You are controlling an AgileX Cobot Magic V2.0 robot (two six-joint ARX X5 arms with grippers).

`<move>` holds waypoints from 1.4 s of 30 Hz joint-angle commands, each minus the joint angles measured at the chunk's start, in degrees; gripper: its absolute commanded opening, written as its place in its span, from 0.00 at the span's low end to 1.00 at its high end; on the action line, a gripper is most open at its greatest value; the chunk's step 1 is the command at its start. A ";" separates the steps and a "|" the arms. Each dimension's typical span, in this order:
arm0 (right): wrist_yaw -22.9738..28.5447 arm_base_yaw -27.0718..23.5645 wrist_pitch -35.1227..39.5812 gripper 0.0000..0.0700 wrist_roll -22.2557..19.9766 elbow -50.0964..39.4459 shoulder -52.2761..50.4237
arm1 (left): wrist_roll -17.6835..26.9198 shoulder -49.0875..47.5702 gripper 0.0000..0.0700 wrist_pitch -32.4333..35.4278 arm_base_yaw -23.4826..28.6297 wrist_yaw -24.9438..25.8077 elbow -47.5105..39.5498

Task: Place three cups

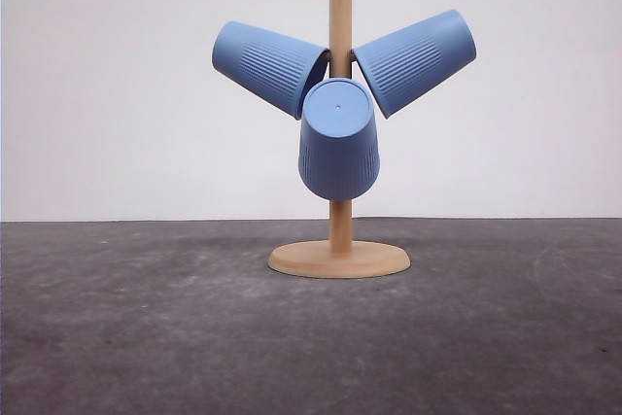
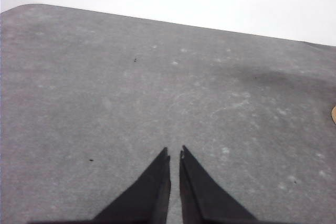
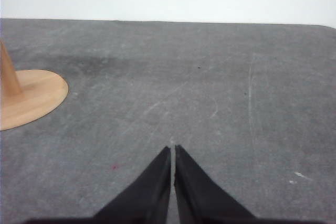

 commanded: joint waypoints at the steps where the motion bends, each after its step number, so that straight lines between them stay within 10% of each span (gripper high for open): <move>1: 0.37 -0.26 -0.13 0.02 0.48 -0.20 -0.09 | -0.07 -0.11 0.02 -0.24 0.00 0.11 -0.79; 42: 1.44 -3.04 1.35 0.02 0.70 -0.20 -0.09 | -0.07 -0.11 0.02 -0.26 -0.15 0.11 -0.79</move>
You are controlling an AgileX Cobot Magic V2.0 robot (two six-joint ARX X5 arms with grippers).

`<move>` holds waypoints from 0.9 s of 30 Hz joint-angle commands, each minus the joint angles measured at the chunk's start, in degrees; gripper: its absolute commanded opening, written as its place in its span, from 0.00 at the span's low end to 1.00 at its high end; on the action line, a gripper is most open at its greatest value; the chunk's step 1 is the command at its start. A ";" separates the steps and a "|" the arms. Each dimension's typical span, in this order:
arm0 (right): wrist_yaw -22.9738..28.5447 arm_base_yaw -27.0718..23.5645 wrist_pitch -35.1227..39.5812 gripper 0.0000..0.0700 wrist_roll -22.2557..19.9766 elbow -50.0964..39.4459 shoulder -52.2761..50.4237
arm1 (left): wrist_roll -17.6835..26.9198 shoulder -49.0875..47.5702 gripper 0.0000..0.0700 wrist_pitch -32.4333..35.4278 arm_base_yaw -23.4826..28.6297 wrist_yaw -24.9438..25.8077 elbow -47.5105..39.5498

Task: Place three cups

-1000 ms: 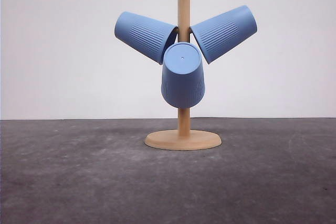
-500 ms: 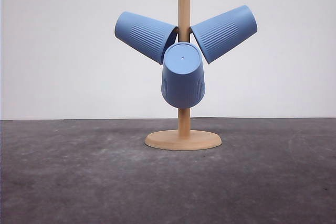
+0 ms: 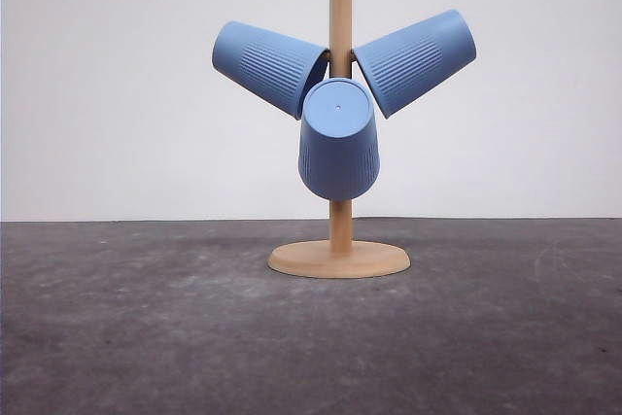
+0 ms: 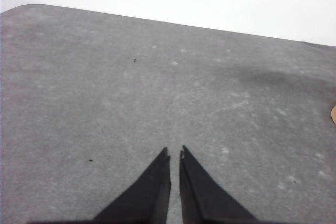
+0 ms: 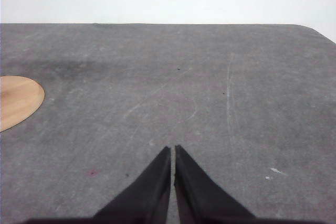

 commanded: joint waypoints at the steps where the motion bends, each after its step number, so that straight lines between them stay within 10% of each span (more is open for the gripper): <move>1: 0.07 -0.11 0.77 0.02 0.61 -0.20 -0.09 | -0.07 -0.11 0.02 -0.26 -0.04 0.09 -0.79; 27: 0.07 -0.11 0.77 0.02 0.61 -0.20 -0.09 | -0.07 -0.11 0.02 -0.26 -0.04 0.11 -0.79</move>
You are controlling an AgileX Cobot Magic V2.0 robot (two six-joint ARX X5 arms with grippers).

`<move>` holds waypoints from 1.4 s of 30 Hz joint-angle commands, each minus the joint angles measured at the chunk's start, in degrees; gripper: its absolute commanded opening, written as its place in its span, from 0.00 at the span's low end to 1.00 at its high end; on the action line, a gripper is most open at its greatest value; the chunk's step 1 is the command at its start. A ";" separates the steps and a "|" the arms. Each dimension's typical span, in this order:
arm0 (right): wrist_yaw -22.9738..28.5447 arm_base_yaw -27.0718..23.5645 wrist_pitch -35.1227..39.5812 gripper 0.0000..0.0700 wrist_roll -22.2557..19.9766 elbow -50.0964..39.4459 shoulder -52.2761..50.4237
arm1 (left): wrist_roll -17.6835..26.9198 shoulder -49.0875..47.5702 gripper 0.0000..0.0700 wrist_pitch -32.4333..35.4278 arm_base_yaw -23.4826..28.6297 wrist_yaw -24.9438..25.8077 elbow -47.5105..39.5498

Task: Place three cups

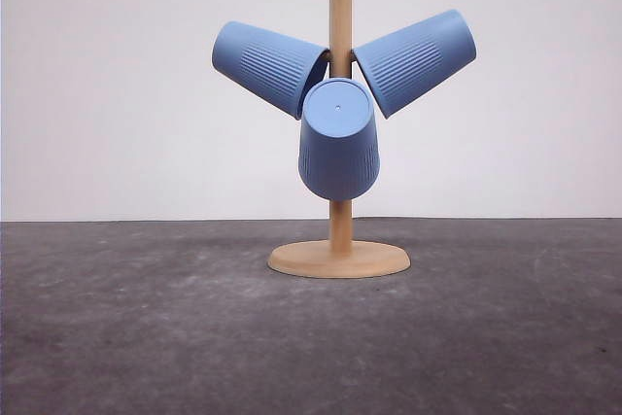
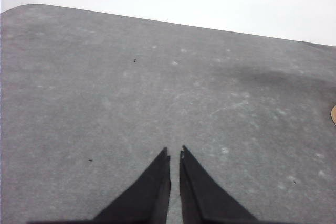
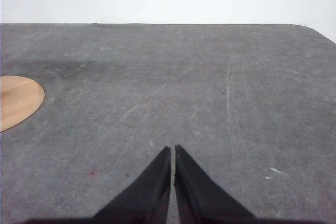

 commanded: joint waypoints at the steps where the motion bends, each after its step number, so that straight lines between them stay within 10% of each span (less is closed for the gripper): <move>1: 0.07 -0.11 0.77 0.02 0.61 -0.20 -0.09 | -0.07 -0.11 0.02 -0.26 -0.04 0.11 -0.79; 42: 0.07 -0.11 0.77 0.02 0.61 -0.20 -0.09 | -0.07 -0.11 0.02 -0.26 -0.04 0.11 -0.79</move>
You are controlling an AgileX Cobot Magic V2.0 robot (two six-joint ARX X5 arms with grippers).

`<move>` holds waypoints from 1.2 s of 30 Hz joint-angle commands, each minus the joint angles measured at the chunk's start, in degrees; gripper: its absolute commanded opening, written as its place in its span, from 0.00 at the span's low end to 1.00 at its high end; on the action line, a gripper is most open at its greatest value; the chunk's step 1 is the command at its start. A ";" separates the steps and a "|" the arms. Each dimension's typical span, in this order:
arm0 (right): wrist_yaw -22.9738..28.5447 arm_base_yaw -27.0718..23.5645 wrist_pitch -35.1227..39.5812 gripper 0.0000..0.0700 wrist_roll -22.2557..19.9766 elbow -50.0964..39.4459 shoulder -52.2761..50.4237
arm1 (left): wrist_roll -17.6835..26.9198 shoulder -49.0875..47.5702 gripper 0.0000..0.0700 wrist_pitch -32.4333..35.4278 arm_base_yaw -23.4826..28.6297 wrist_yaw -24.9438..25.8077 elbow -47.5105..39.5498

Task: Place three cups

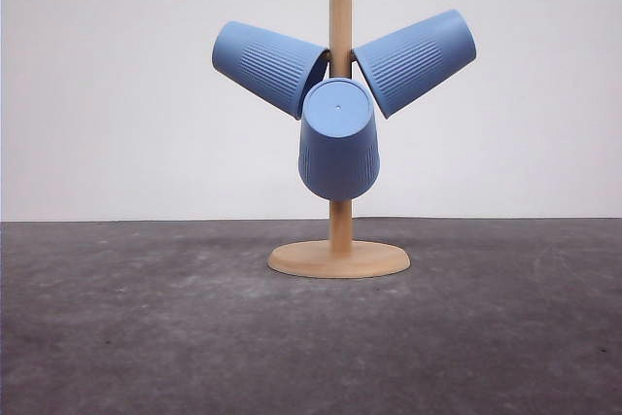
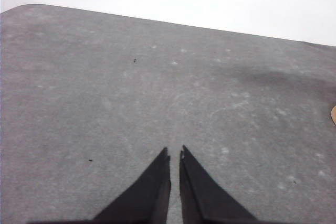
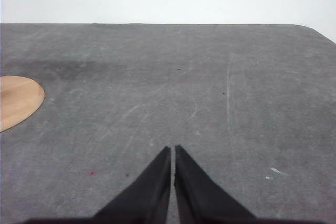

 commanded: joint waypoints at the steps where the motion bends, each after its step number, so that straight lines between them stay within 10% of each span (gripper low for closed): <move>1: 0.07 -0.11 0.77 0.02 0.61 -0.20 -0.09 | -0.07 -0.11 0.02 -0.26 -0.04 0.11 -0.79; 36: 0.07 -0.11 0.77 0.02 0.61 -0.20 -0.09 | -0.05 -0.11 0.02 -0.26 -0.04 0.11 -0.79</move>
